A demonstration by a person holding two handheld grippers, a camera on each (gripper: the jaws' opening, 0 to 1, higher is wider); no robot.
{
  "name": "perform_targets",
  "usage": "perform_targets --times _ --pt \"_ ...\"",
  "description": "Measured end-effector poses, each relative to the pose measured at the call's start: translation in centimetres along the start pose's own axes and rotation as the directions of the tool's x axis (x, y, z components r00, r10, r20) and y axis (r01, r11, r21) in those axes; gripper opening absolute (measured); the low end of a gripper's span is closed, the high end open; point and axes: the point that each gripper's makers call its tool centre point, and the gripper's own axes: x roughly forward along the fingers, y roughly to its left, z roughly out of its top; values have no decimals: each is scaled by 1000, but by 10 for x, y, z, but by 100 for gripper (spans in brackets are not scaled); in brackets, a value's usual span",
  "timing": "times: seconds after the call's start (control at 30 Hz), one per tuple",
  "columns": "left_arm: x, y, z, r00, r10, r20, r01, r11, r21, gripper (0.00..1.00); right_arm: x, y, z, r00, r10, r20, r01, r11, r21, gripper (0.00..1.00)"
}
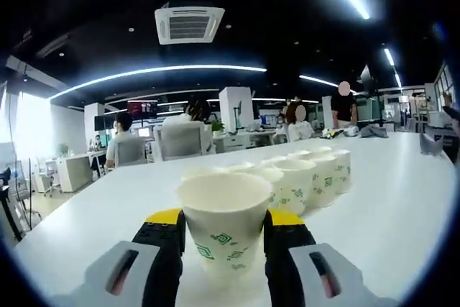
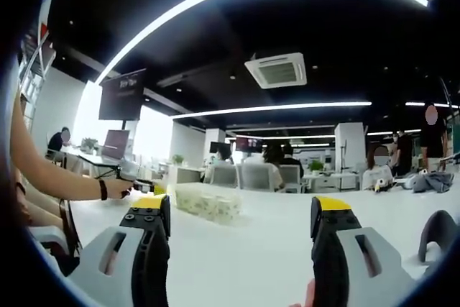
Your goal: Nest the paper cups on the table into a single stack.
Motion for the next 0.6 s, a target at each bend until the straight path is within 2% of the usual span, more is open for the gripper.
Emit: perform_targets --times 0.17,0.33,0.4,0.6 --pt "-13 -27 13 998 -43 34 44 999 -5 46 0 1 3 1000 1 8 -1 1000 2 84" --pt "-27 -61 29 992 -100 76 100 995 0 46 1 5 2 1000 7 9 -7 1000 3 84" --pt "-34 -79 38 984 -145 106 146 989 0 46 1 5 1 1000 9 8 -9 1000 1 84" --pt "-52 -108 54 969 -196 149 197 980 7 46 1 5 2 1000 9 9 -9 1000 -4 83"
